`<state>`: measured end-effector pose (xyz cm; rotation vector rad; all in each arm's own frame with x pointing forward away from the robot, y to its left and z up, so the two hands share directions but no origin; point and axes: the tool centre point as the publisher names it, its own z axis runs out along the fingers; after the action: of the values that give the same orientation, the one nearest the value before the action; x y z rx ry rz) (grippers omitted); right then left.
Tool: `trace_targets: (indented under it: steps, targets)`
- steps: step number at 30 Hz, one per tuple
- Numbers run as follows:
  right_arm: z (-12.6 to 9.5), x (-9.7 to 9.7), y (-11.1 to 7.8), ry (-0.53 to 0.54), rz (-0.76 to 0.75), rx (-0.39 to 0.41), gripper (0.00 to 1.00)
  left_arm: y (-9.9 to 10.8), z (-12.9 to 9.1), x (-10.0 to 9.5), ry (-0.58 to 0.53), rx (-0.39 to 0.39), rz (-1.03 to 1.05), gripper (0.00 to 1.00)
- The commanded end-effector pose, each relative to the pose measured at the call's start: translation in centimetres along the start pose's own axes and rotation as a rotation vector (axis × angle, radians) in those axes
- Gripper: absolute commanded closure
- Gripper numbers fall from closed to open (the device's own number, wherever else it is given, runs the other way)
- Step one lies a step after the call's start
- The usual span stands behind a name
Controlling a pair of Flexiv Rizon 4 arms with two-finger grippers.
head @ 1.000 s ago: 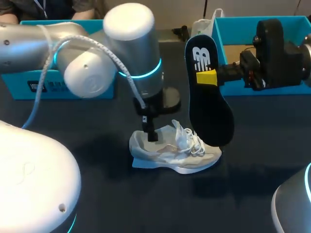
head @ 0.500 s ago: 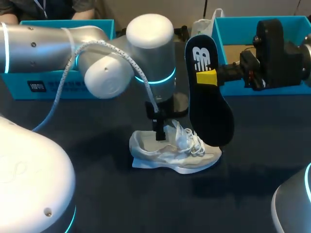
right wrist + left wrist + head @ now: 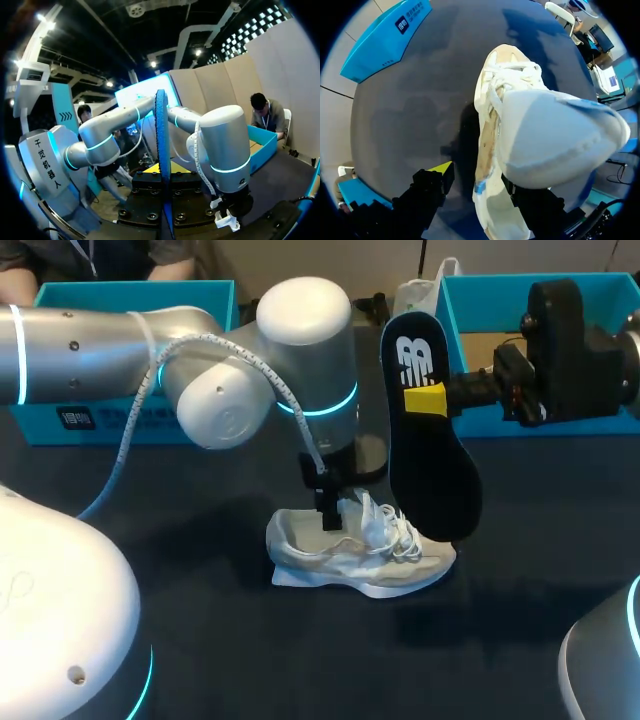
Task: Take the shoe out of the shoebox, open the shoe tongue, remove and reinsert the insole, then place the shoe into the shoebox
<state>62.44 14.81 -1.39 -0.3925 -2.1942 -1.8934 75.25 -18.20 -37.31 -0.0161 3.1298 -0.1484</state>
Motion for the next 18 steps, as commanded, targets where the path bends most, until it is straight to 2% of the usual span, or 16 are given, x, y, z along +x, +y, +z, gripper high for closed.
trace_targets:
  steps: [1, 3, 5, 7, 10, 13, 15, 16, 17, 18]
  targets:
    - [0.2, -0.1, 0.0, 0.000, 0.000, 0.001, 1.00, 0.0, 0.7, -0.1, 0.006, 0.007, 0.003, 0.39]
    - [0.2, -0.1, 0.0, 0.000, 0.000, 0.001, 1.00, -0.1, 0.9, -0.1, 0.009, 0.005, 0.006, 0.43]
    - [0.2, -0.1, 0.0, 0.000, 0.000, 0.001, 1.00, -0.1, 1.0, -0.1, 0.010, 0.003, 0.008, 0.43]
    - [0.2, -0.1, 0.0, 0.000, 0.000, 0.001, 1.00, -0.2, 1.1, -0.1, 0.011, 0.004, 0.010, 0.48]
    - [0.2, -0.1, 0.0, 0.000, 0.000, 0.001, 1.00, -0.2, 1.2, -0.2, 0.014, 0.004, 0.013, 0.47]
    - [0.2, -0.1, 0.0, 0.000, 0.000, 0.001, 1.00, -0.3, 1.6, -0.1, 0.038, 0.006, 0.016, 0.53]
    - [0.2, -0.1, 0.0, 0.000, 0.000, 0.001, 1.00, -0.3, 1.7, -0.1, 0.042, 0.002, 0.020, 0.64]
    - [0.2, -0.1, 0.0, 0.000, 0.000, 0.001, 1.00, -0.3, 1.7, 0.0, 0.043, -0.001, 0.022, 0.74]
    - [0.2, -0.1, 0.0, 0.000, 0.000, 0.001, 1.00, -0.3, 1.8, 0.0, 0.043, -0.005, 0.025, 0.89]
    - [0.2, -0.1, 0.0, 0.000, 0.000, 0.001, 1.00, -0.3, 1.8, 0.1, 0.042, -0.008, 0.025, 1.00]
